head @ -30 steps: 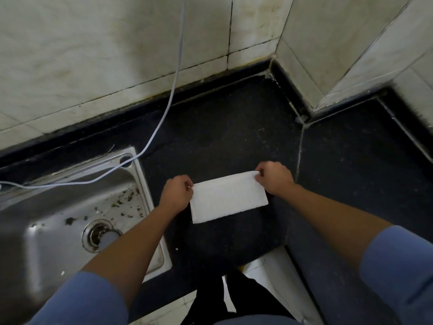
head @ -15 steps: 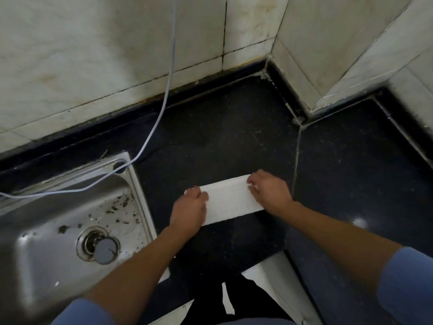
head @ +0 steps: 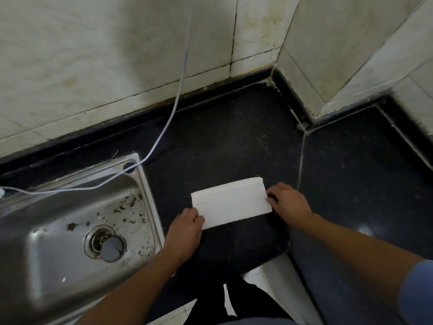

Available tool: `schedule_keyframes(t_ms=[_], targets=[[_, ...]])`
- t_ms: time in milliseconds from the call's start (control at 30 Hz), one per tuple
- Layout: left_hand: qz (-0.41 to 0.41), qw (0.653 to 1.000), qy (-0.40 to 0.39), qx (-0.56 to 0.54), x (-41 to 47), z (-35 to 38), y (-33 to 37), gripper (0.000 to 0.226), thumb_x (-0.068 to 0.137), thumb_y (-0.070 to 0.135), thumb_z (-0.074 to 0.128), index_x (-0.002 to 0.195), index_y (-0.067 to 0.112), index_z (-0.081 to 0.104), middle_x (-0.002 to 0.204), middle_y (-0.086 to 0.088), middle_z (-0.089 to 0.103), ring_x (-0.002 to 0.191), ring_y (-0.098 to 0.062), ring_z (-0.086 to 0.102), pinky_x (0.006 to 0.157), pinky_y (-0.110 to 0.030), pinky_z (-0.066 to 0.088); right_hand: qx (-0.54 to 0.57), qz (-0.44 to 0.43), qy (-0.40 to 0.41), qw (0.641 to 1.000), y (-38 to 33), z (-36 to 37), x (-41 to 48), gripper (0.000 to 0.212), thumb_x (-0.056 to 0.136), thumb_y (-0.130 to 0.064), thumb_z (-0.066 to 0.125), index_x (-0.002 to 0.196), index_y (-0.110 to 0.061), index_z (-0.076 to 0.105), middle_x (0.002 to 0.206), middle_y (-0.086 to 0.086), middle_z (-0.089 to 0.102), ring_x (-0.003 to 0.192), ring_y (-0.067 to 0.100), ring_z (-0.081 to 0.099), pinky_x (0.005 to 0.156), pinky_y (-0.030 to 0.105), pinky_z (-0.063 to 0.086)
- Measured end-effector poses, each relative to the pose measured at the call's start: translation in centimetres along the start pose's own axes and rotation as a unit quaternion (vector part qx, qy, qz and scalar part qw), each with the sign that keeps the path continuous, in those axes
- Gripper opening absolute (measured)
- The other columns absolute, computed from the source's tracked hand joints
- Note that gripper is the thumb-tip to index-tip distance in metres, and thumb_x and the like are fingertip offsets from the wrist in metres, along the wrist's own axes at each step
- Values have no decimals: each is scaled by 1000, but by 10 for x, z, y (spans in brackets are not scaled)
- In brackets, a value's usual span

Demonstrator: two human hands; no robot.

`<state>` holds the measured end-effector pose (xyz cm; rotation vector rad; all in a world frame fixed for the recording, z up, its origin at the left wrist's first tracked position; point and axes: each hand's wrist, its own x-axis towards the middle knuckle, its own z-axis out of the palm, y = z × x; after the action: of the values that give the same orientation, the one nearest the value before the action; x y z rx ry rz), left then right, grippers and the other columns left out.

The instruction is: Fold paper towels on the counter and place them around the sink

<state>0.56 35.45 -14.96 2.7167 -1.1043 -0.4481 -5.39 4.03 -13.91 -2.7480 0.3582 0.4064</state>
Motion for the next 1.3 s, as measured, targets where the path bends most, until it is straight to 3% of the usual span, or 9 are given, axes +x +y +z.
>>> schedule_keyframes(t_ms=[100, 200, 333, 467, 567, 900, 1133, 1233, 1300], targets=[[5, 999, -30, 34, 20, -10, 7, 42, 74, 20, 75, 115, 15, 65, 129, -14, 56, 115, -31, 56, 89, -42, 49, 43, 112, -25, 992, -27, -3, 15, 42, 90, -37, 60, 125, -18, 50, 114, 6, 57, 102, 26, 59, 80, 36, 48], [-24, 992, -113, 51, 29, -12, 2, 56, 93, 32, 52, 145, 19, 35, 157, -11, 19, 144, -27, 18, 112, -43, 23, 82, 190, -53, 977, -40, 0, 24, 41, 86, -28, 65, 122, -15, 51, 114, 9, 62, 99, 28, 62, 78, 37, 51], [-26, 991, -120, 53, 26, -17, 1, 56, 95, 32, 50, 147, 20, 31, 158, -9, 13, 145, -25, 13, 115, -41, 19, 241, 262, -72, 932, -39, -8, 30, 26, 82, -15, 67, 106, -8, 64, 108, 12, 66, 90, 24, 62, 75, 34, 51], [-67, 997, -28, -21, 15, -18, -7, 46, 89, 25, 59, 133, 14, 51, 144, -12, 39, 130, -30, 40, 102, -41, 37, 444, 302, -108, 836, -56, -36, 25, 21, 83, -3, 65, 103, -1, 63, 104, 15, 66, 87, 26, 64, 63, 35, 54], [-118, 992, 22, -49, 0, -21, -22, 37, 85, 22, 65, 120, 13, 60, 126, -10, 53, 109, -27, 53, 88, -38, 47, 467, 245, -151, 837, -90, -42, 23, 17, 84, 0, 64, 100, -5, 63, 101, 12, 67, 85, 21, 67, 62, 31, 56], [-198, 973, 47, -105, -37, -28, -53, 23, 83, 15, 64, 105, 10, 64, 104, -9, 57, 91, -28, 58, 73, -37, 50, 227, 139, -143, 953, -188, 36, 32, 22, 79, -22, 71, 96, -12, 62, 103, 5, 66, 100, 23, 62, 81, 31, 50], [-111, 990, 52, -69, -13, -32, -27, 35, 90, 23, 57, 123, 13, 59, 130, -8, 50, 116, -25, 51, 91, -37, 47, 108, -14, -70, 992, -162, 31, 20, 30, 88, -30, 62, 115, -17, 62, 106, -1, 64, 101, 18, 60, 83, 33, 51], [-51, 998, -22, -30, 4, -26, -6, 49, 96, 30, 46, 142, 14, 39, 154, -12, 24, 141, -27, 24, 110, -40, 30, -40, -178, 27, 983, -132, 33, 12, 37, 87, -20, 64, 123, -12, 60, 124, 8, 59, 117, 27, 55, 83, 41, 54], [-36, 995, -89, 19, 11, -19, -4, 58, 99, 36, 39, 150, 13, 22, 160, -10, 2, 147, -24, 3, 117, -41, 17, -121, -199, -32, 972, -117, 36, 11, 59, 92, -32, 57, 144, -9, 39, 154, 11, 32, 141, 28, 31, 100, 47, 44]])
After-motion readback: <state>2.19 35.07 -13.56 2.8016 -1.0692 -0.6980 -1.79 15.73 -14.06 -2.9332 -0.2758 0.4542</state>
